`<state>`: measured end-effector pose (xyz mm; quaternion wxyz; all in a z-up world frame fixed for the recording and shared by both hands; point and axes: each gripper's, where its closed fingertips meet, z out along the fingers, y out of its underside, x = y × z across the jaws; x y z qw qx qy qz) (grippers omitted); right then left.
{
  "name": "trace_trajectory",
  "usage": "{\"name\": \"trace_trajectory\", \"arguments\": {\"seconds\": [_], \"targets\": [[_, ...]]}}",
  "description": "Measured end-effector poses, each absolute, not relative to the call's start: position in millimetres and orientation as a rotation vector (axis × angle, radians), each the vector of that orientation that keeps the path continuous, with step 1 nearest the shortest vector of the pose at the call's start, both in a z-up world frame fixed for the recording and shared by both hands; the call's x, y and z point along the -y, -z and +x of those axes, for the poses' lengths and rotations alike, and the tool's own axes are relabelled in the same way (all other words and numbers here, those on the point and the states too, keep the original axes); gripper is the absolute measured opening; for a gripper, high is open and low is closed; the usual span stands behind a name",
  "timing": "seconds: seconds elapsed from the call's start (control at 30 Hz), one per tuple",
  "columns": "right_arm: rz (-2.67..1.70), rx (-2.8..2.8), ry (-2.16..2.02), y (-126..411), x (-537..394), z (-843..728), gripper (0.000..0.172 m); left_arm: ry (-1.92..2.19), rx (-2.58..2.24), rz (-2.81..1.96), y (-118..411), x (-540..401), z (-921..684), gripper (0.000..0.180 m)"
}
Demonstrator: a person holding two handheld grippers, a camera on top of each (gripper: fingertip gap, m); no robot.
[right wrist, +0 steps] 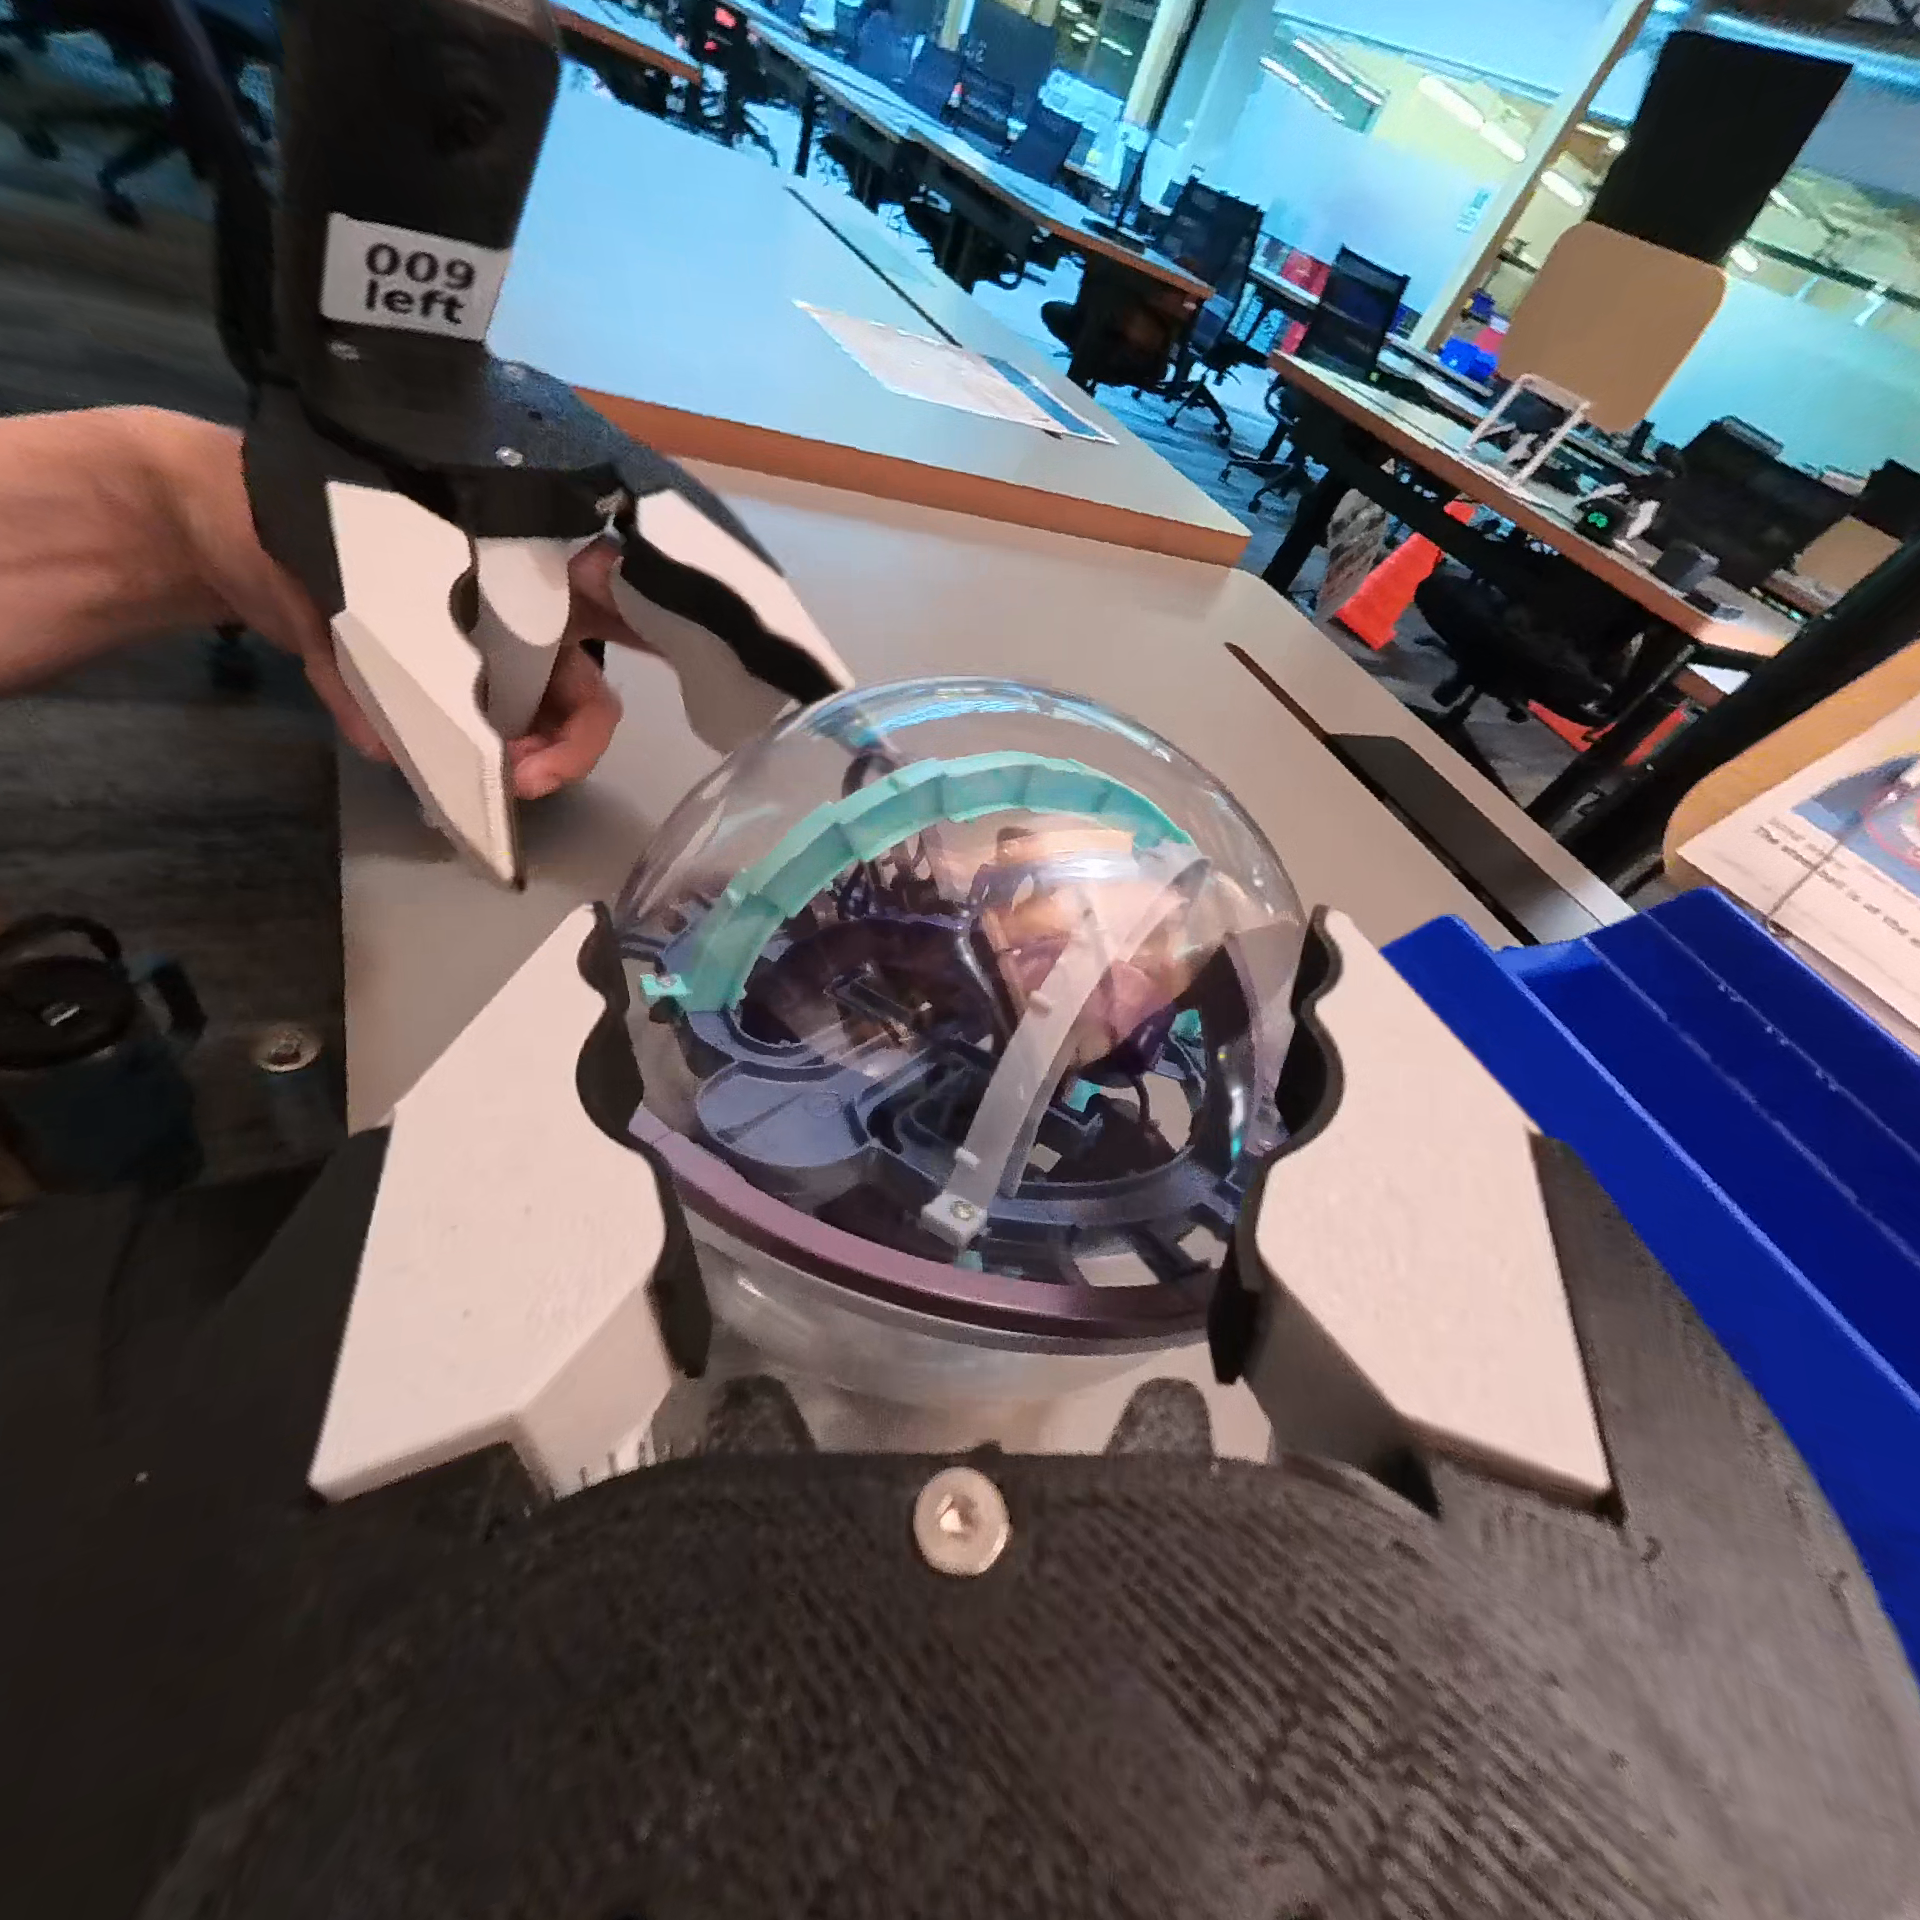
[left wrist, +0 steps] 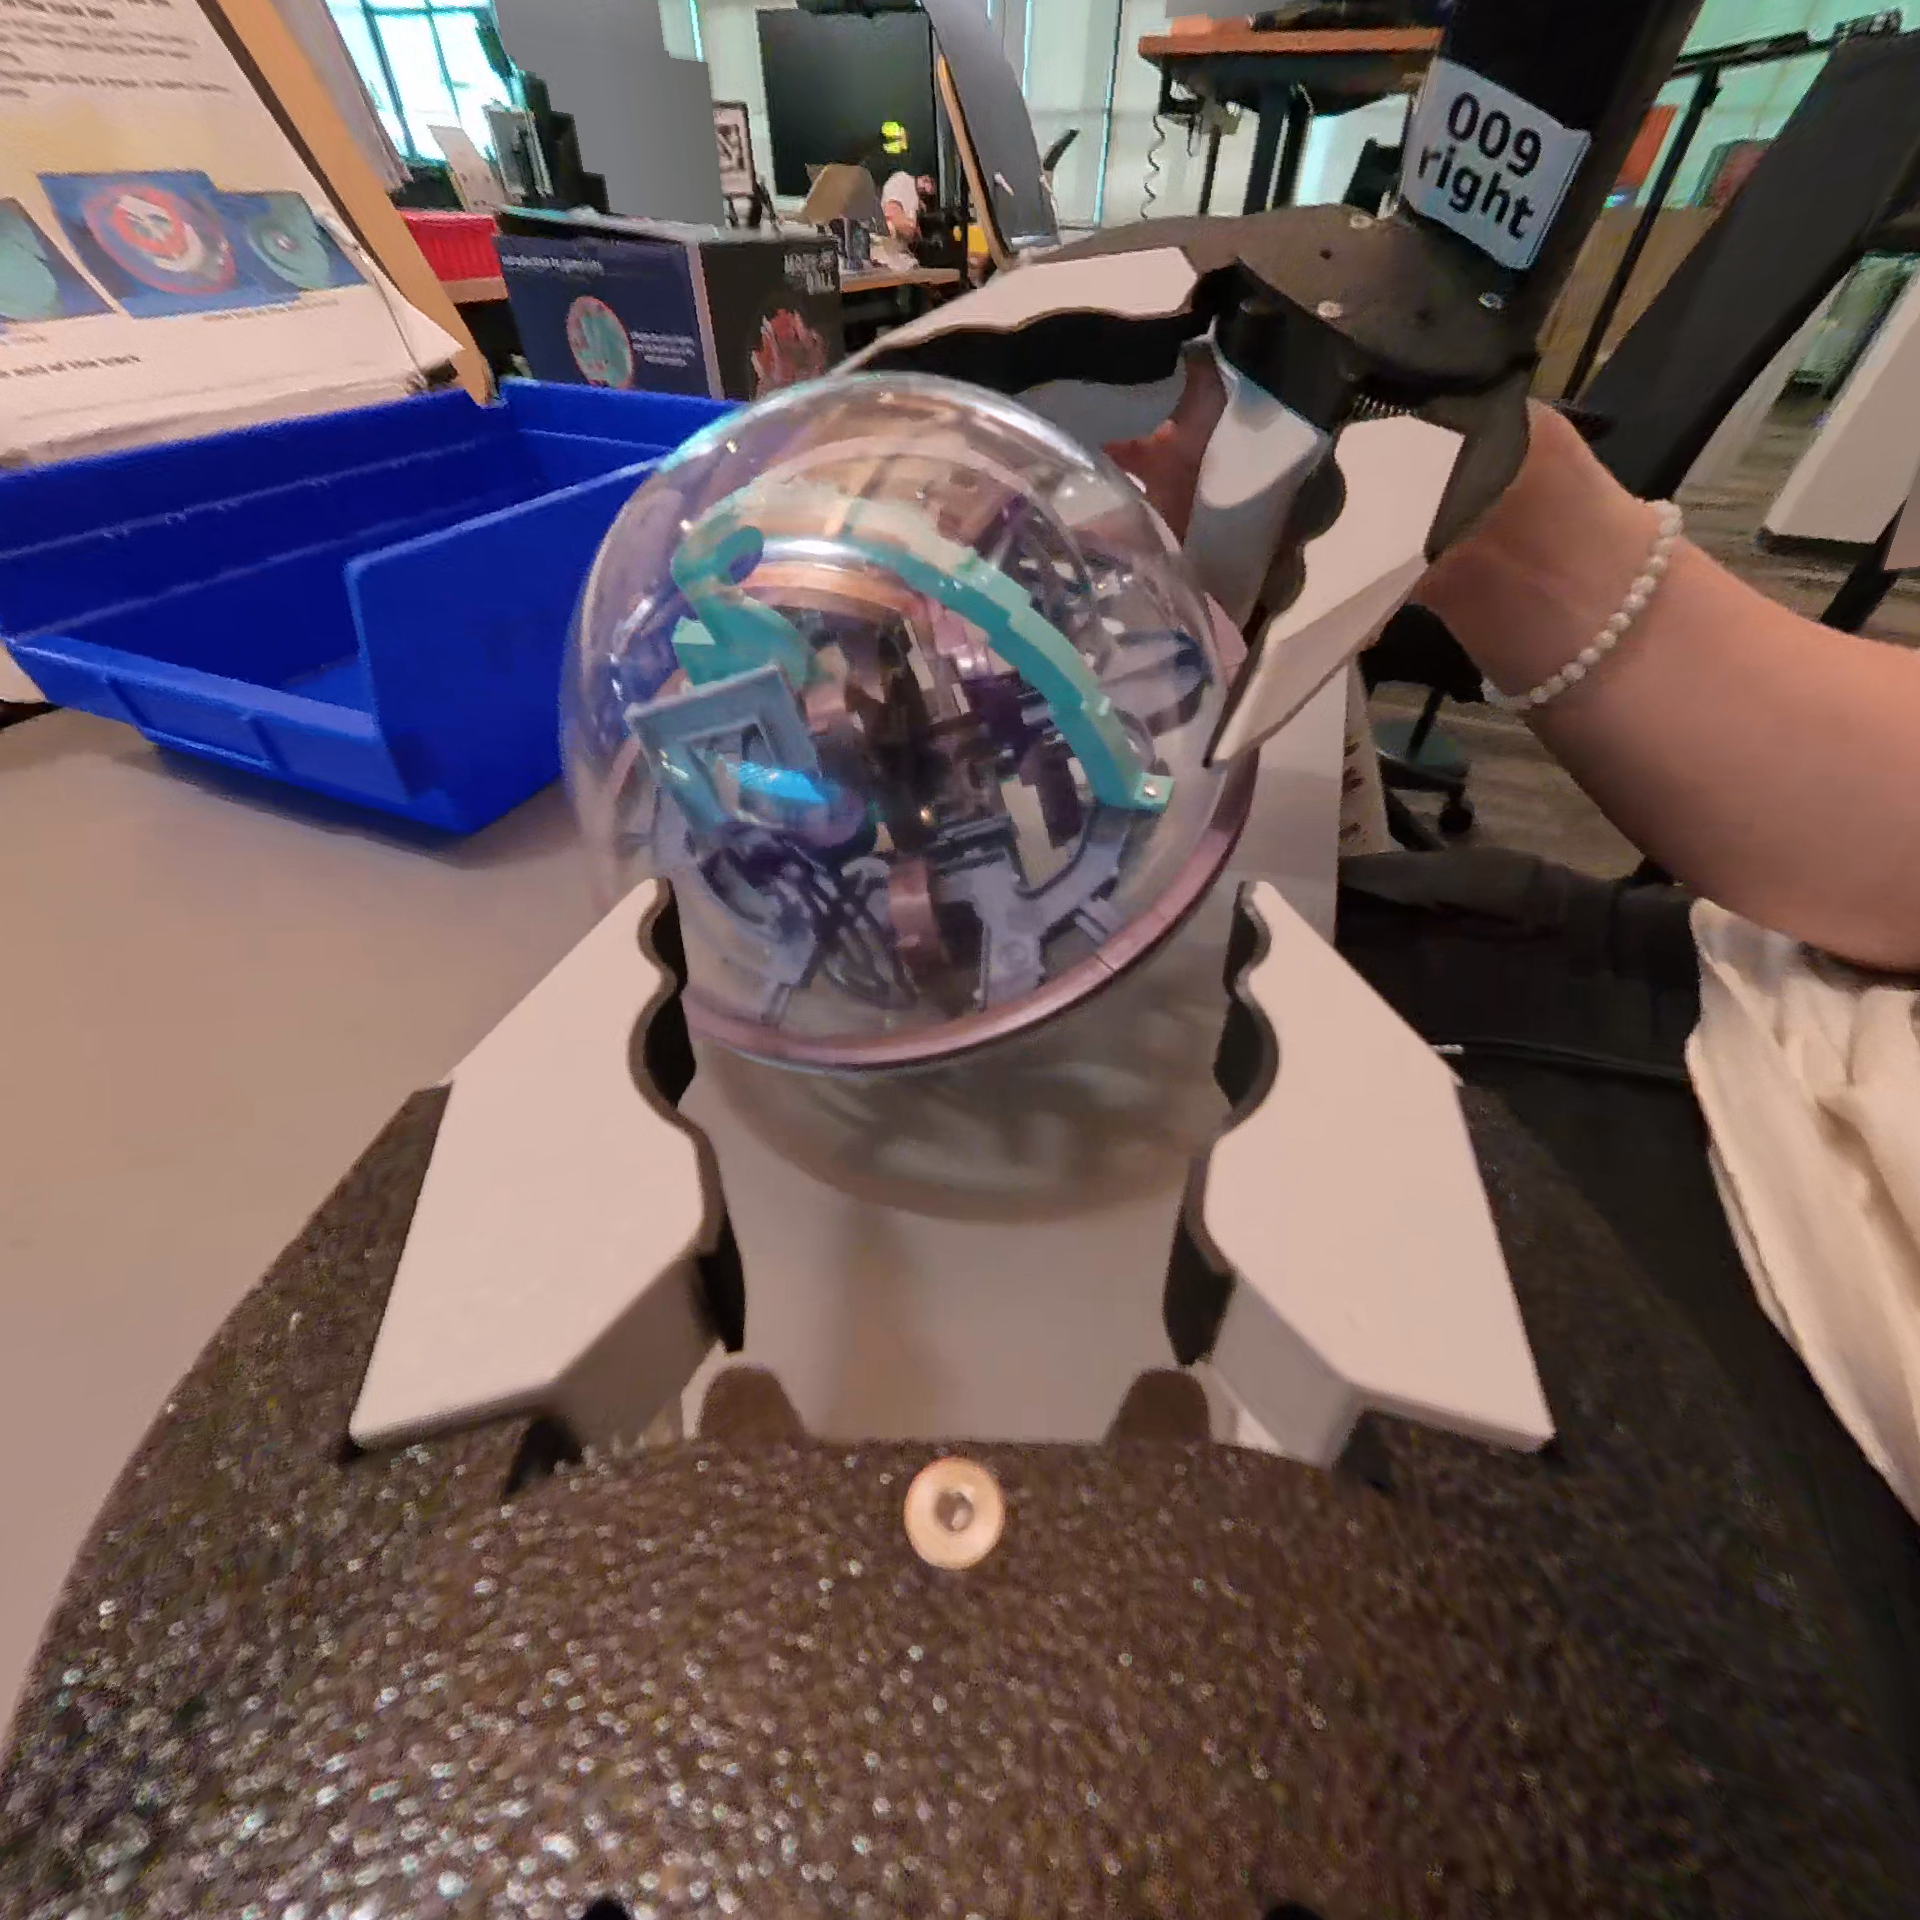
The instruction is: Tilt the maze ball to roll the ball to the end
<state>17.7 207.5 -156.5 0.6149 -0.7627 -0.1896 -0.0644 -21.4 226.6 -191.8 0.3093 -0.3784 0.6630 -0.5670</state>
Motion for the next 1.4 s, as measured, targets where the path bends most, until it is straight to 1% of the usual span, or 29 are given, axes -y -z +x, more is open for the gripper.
{"name": "trace_trajectory", "arguments": {"seconds": [0.13, 0.17, 0.23, 0.27, 0.47, 0.6, 0.83, 0.93, 1.0, 1.1, 1.23, 1.33, 1.4], "targets": [[-1.785, 0.567, 0.106, 157, -210, 13, 0.125, 1.488, -1.57, -0.979, 175, -243, -13, 0.102], [-1.791, 0.605, 0.093, 158, -211, 12, 0.125, 1.481, -1.534, -0.985, 175, -247, -10, 0.104], [-1.803, 0.669, 0.066, 159, -213, 11, 0.126, 1.479, -1.507, -1.002, 175, -250, -7, 0.117], [-1.804, 0.698, 0.046, 159, -214, 10, 0.127, 1.482, -1.51, -1.007, 175, -249, -6, 0.118], [-1.791, 0.852, -0.087, 158, -227, 2, 0.126, 1.44, -1.584, -0.957, 180, -238, -6, 0.118], [-1.794, 0.96, -0.218, 158, -234, -7, 0.126, 1.433, -1.542, -0.912, 172, -239, -6, 0.126], [-1.783, 0.954, -0.507, 155, -242, -18, 0.126, 1.506, -1.488, -0.9, 158, -237, -9, 0.128], [-1.77, 0.927, -0.557, 155, -244, -23, 0.127, 1.515, -1.51, -0.928, 156, -238, -13, 0.128], [-1.767, 0.918, -0.555, 156, -245, -25, 0.129, 1.505, -1.531, -0.948, 156, -239, -15, 0.128], [-1.802, 0.831, -0.43, 155, -249, -17, 0.143, 1.48, -1.557, -0.961, 157, -240, -16, 0.127], [-1.756, 0.777, -0.193, 152, -224, -10, 0.137, 1.461, -1.561, -0.974, 157, -240, -16, 0.126], [-1.715, 0.722, -0.161, 153, -207, -18, 0.139, 1.472, -1.536, -0.992, 156, -241, -13, 0.126], [-1.723, 0.729, -0.124, 165, -207, -24, 0.142, 1.496, -1.498, -1.013, 155, -243, -10, 0.126]]}}
